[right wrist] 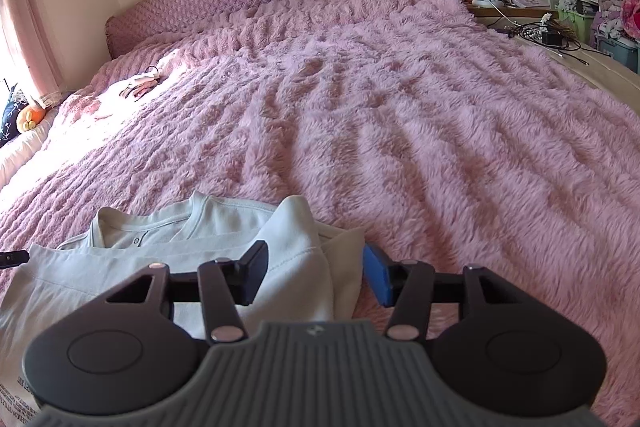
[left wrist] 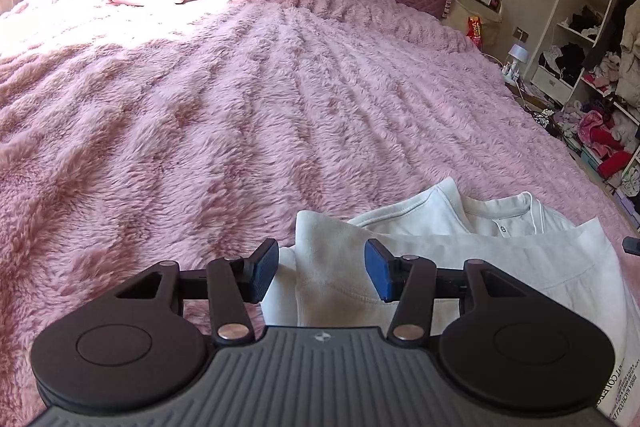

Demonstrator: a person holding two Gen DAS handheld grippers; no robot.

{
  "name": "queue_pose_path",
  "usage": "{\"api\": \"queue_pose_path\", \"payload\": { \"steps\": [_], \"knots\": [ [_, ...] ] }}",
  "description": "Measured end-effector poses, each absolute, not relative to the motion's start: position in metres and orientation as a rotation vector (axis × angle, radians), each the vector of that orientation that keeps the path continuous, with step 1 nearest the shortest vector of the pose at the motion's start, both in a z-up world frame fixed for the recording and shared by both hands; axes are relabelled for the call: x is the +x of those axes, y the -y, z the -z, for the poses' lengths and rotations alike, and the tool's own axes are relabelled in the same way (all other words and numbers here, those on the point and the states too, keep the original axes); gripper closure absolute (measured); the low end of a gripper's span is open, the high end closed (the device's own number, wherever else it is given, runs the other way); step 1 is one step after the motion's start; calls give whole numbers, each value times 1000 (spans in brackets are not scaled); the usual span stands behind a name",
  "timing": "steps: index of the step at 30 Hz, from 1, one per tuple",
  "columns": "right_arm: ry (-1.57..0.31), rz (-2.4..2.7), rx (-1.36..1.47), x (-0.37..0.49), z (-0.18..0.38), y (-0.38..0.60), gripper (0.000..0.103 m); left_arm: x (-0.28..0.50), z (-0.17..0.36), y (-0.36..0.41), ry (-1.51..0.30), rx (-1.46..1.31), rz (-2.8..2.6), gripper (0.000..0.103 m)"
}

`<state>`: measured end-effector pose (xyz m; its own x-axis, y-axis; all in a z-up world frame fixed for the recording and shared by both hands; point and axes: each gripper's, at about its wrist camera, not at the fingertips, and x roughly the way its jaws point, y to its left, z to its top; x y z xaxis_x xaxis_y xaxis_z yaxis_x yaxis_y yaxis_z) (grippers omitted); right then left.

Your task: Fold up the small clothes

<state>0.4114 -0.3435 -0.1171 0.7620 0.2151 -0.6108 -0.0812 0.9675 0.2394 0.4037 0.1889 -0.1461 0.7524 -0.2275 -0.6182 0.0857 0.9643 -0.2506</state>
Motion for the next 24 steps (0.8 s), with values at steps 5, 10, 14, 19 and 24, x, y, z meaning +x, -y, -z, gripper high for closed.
{"api": "queue_pose_path", "payload": {
  "steps": [5,10,14,19,24],
  "knots": [
    [-702,-159,167,422,129,341,54,413,150,-174,-708,-119,189,85],
    [-679,-174,149,428,135,335,53,408,147,-169,-638,-85,180,98],
    [-659,-199,140,440,136,323,44,395,136,-167,-527,-94,138,99],
    [-714,-232,86,460,146,303,99,404,142,-180,-541,-179,30,99],
    [-663,-153,85,463,148,298,99,412,159,-181,-576,-177,2,99]
  ]
}}
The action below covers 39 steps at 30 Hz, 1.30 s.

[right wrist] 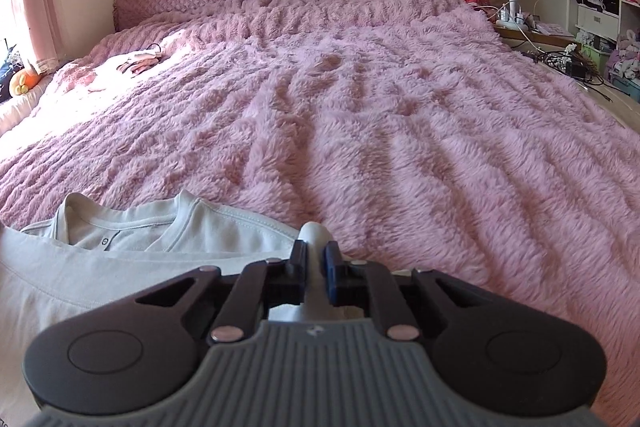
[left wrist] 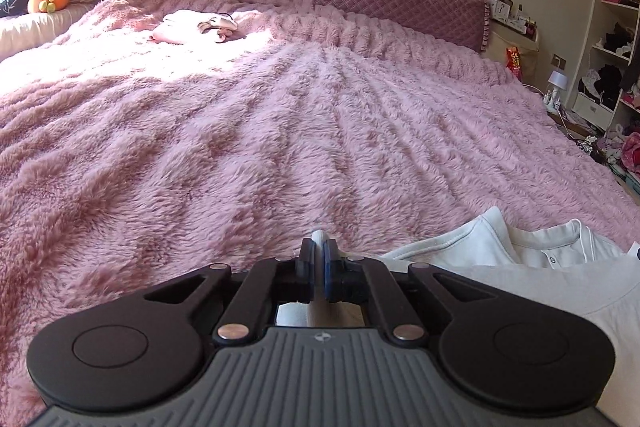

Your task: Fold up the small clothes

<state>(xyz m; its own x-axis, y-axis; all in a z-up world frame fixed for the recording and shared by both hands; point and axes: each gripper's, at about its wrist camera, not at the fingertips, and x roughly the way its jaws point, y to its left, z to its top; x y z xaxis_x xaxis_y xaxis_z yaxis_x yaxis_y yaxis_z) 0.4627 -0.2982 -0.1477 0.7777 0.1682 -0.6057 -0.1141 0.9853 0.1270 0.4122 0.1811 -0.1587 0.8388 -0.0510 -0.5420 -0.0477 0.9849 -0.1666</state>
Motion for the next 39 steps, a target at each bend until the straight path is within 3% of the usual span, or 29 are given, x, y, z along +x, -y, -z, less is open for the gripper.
{"api": "queue_pose_path", "payload": {
  "steps": [7,11,14,18,20,21,22,23,27,39],
  "knots": [
    [-707,-45,76,473,167,301,99,427,173,-186,-681,-178,-44,100],
    [-685,-24,65,464,156,303,81,423,162,-194,-674,-201,-23,96],
    [-636,-54,40,441,134,298,74,411,145,-207,-661,-241,-8,94],
    [-611,-125,45,395,105,283,71,382,123,-226,-654,-350,57,80],
    [-605,-162,41,363,92,265,61,362,114,-234,-649,-421,107,68],
    [-603,-175,31,352,88,257,57,352,112,-237,-648,-457,131,56],
    [-603,-196,3,333,83,242,47,343,110,-241,-652,-495,160,48],
    [-602,-222,-27,316,80,227,41,335,109,-244,-661,-540,200,46],
    [-567,-331,-198,255,75,161,39,310,115,-252,-698,-621,262,36],
    [-473,-566,-602,134,124,-25,41,309,172,-275,-810,-825,321,36]
  ]
}}
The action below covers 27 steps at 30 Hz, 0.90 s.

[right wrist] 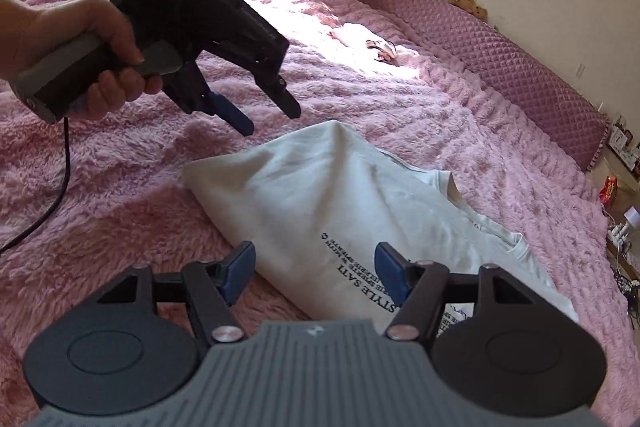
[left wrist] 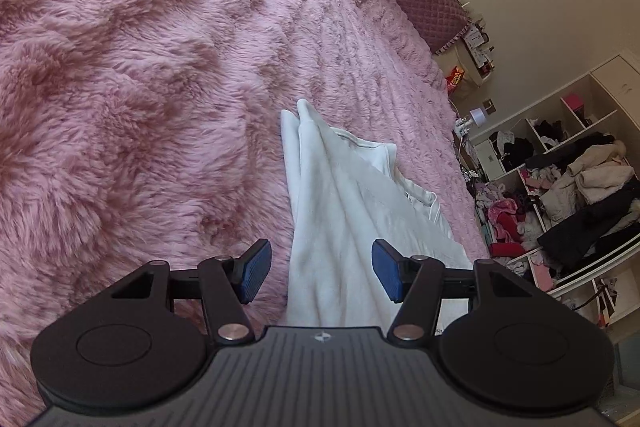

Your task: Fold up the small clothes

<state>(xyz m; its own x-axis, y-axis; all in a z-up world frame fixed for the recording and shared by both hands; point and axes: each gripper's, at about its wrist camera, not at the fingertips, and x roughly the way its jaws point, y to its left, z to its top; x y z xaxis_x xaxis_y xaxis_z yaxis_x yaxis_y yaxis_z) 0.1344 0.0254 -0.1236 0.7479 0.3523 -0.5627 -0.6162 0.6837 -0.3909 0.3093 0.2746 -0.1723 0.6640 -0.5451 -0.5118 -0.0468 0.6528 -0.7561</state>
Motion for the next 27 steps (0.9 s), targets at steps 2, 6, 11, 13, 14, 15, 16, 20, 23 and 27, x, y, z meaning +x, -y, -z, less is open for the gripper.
{"api": "queue_pose_path", "payload": {
  "steps": [2,6,11,13,14,15,16,20,23,27],
  "knots": [
    [-460,-581,-665,128,135,-46,42,316,180,-277,-822,-852,343,36],
    [-477,-585,-750,132,158,-75,45,331,194,-281,-836,-878,356,36],
    [-408,-551,-819,135,172,-96,46,347,212,-287,-821,-954,394,36],
    [-373,-541,-844,135,175,-104,46,353,218,-290,-813,-988,410,36],
    [-357,-538,-858,137,176,-108,46,357,221,-291,-807,-1014,418,36],
    [-338,-531,-870,138,178,-112,46,360,223,-292,-803,-1034,424,36],
    [-321,-525,-880,139,179,-115,46,365,226,-292,-798,-1058,431,36],
    [-287,-518,-892,147,181,-131,45,389,233,-290,-808,-1113,461,36],
    [-283,-511,-893,152,182,-138,45,407,234,-282,-811,-1124,473,36],
    [-260,-502,-899,154,184,-141,40,427,239,-271,-810,-1159,471,36]
  ]
}}
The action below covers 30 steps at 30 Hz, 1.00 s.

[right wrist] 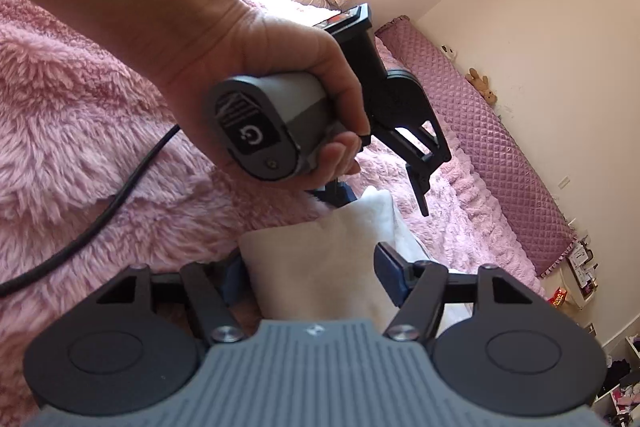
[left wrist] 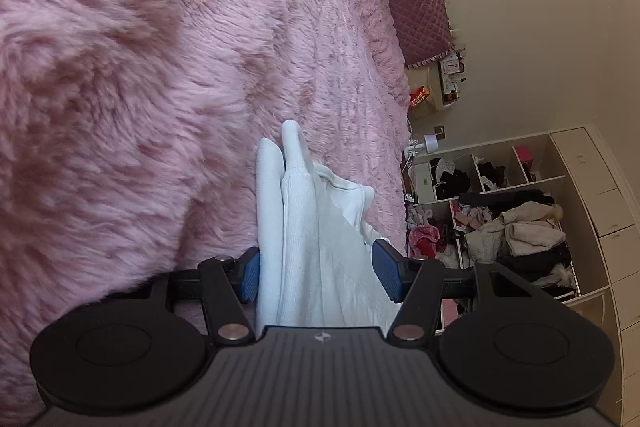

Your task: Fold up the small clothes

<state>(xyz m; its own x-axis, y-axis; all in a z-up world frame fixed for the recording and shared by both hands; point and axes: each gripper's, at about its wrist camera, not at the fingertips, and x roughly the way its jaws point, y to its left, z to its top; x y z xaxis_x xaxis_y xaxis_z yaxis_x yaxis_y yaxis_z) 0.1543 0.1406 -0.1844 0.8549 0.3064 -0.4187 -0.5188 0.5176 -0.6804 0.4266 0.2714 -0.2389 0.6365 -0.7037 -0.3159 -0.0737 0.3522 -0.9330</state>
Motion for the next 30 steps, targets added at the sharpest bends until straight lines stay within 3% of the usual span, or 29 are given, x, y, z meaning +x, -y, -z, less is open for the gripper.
{"api": "queue_pose_path", "payload": {
  "steps": [4,5,6,7,8,9,11,21,30],
  "knots": [
    [-245,-505,-891,152,184,-139,42,437,242,-265,-803,-1174,455,36],
    [-251,-515,-881,154,183,-137,53,438,241,-264,-802,-1165,462,38],
    [-262,-527,-872,155,182,-137,62,439,238,-262,-805,-1130,455,50],
    [-282,-541,-858,155,181,-135,79,438,234,-260,-803,-1083,447,68],
    [-293,-548,-847,154,180,-135,93,437,231,-259,-802,-1046,444,75],
    [-297,-551,-838,154,178,-135,94,435,229,-259,-805,-1029,421,86],
    [-301,-550,-802,154,173,-133,98,429,229,-261,-808,-1064,405,87],
    [-300,-493,-578,166,126,-100,99,426,181,-243,-755,-1007,447,88],
    [-250,-386,-437,161,85,-49,100,438,128,-181,-753,-891,502,89]
  ]
}}
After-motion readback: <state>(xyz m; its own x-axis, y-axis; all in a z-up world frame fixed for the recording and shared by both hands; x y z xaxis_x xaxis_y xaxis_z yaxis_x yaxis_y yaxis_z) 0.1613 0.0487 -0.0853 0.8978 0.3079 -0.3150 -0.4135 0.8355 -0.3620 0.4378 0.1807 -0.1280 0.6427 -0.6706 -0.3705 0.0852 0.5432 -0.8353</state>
